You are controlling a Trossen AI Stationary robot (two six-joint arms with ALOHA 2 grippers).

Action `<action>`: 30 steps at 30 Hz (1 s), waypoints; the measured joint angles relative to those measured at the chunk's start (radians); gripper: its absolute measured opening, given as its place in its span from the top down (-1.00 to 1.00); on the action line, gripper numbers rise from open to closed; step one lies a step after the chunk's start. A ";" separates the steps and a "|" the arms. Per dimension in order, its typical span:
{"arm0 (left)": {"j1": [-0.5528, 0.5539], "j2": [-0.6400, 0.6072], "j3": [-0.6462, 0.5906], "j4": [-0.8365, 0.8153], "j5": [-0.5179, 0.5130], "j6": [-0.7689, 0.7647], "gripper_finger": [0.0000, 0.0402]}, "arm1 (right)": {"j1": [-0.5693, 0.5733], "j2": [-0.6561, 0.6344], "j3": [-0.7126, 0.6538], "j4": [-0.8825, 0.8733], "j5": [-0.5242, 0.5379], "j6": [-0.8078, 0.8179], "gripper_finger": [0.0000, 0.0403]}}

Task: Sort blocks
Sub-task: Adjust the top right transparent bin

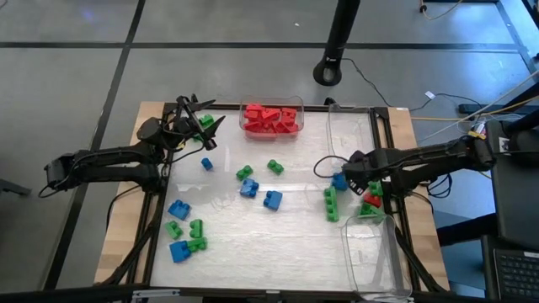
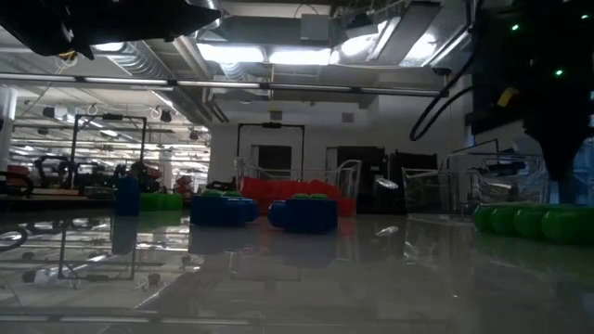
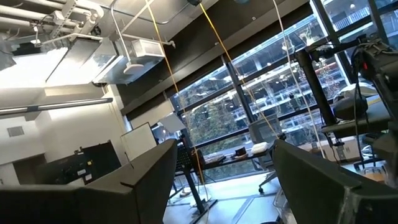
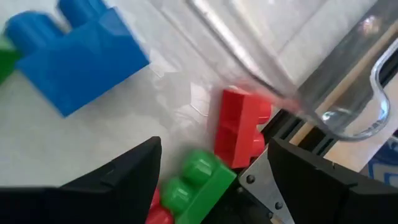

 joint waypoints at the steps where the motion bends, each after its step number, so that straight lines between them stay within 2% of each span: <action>1: 0.000 0.000 0.000 0.001 0.000 0.000 -0.26 | -0.019 0.001 -0.001 0.003 -0.001 -0.004 -0.46; 8: 0.000 0.000 0.000 -0.002 0.000 0.000 -0.26 | -0.101 0.038 -0.001 0.002 0.012 0.001 -0.46; 16: 0.000 0.000 0.000 -0.001 0.000 0.000 -0.26 | -0.187 0.140 -0.001 0.011 -0.002 -0.008 -0.46; 21: 0.000 0.000 0.000 -0.001 0.000 0.000 -0.26 | -0.252 0.191 -0.037 0.105 -0.027 -0.072 -0.46; 30: 0.000 0.000 0.000 -0.001 0.000 0.007 -0.26 | -0.315 0.269 -0.035 0.102 0.019 -0.101 -0.46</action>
